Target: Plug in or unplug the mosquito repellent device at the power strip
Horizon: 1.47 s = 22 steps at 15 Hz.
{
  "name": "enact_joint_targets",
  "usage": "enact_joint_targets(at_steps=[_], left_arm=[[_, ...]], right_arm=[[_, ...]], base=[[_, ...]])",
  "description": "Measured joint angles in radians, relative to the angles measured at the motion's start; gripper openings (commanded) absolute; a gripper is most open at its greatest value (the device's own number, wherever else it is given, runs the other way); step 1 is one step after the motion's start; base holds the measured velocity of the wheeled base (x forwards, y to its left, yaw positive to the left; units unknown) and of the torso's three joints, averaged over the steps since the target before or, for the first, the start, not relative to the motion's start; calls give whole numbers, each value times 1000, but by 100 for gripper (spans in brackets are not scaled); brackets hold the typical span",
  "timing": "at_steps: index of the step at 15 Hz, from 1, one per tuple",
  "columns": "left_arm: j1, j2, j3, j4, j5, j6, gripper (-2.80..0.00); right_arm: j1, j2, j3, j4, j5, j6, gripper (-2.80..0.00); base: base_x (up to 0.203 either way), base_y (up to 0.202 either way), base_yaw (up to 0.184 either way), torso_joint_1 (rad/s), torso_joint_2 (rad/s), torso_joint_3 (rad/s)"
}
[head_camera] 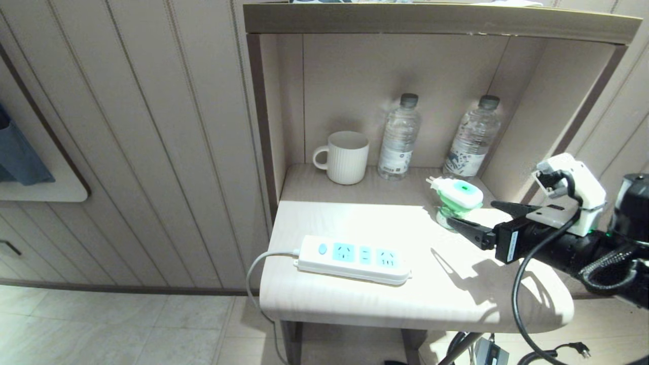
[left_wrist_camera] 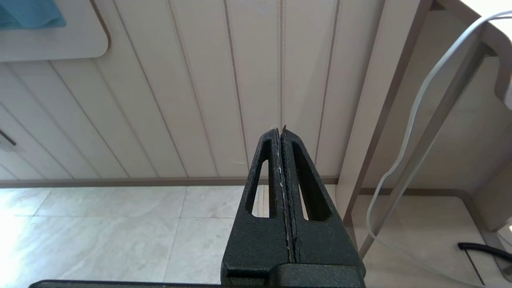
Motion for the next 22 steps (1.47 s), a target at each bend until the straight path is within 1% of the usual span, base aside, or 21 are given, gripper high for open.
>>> enact_joint_targets(at_steps=[2, 4, 8, 12, 17, 20, 22], left_arm=[[0, 0, 0, 0, 0, 0, -280], [0, 0, 0, 0, 0, 0, -280], [0, 0, 0, 0, 0, 1, -280], [0, 0, 0, 0, 0, 1, -280], [0, 0, 0, 0, 0, 1, -280], [0, 0, 0, 0, 0, 1, -280], [0, 0, 0, 0, 0, 1, -280]], right_arm=[[-14, 8, 59, -117, -1, 0, 0], [-50, 14, 99, -208, -1, 7, 0], [-69, 20, 141, -226, -1, 82, 0], [-72, 39, 164, -230, 3, 105, 0], [-76, 119, 170, -353, 0, 110, 0], [-77, 195, 168, -493, -3, 106, 0], [-76, 227, 167, -524, -3, 105, 0]], base=[[0, 0, 0, 0, 0, 0], [0, 0, 0, 0, 0, 0], [0, 0, 0, 0, 0, 0], [0, 0, 0, 0, 0, 0], [0, 0, 0, 0, 0, 0], [0, 0, 0, 0, 0, 0], [0, 0, 0, 0, 0, 0]])
